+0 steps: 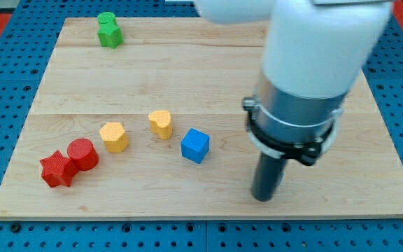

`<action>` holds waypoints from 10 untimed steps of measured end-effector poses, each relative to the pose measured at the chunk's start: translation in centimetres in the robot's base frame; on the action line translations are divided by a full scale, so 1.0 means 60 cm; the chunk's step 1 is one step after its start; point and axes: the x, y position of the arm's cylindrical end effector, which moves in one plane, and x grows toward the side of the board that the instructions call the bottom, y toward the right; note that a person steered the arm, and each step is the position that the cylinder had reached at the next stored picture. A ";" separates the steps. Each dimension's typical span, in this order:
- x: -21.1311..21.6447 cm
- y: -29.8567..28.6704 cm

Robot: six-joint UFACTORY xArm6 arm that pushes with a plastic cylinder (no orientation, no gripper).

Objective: Move the blue triangle closer to the blue cube

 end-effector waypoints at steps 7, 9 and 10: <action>-0.001 0.153; -0.020 0.057; -0.020 -0.012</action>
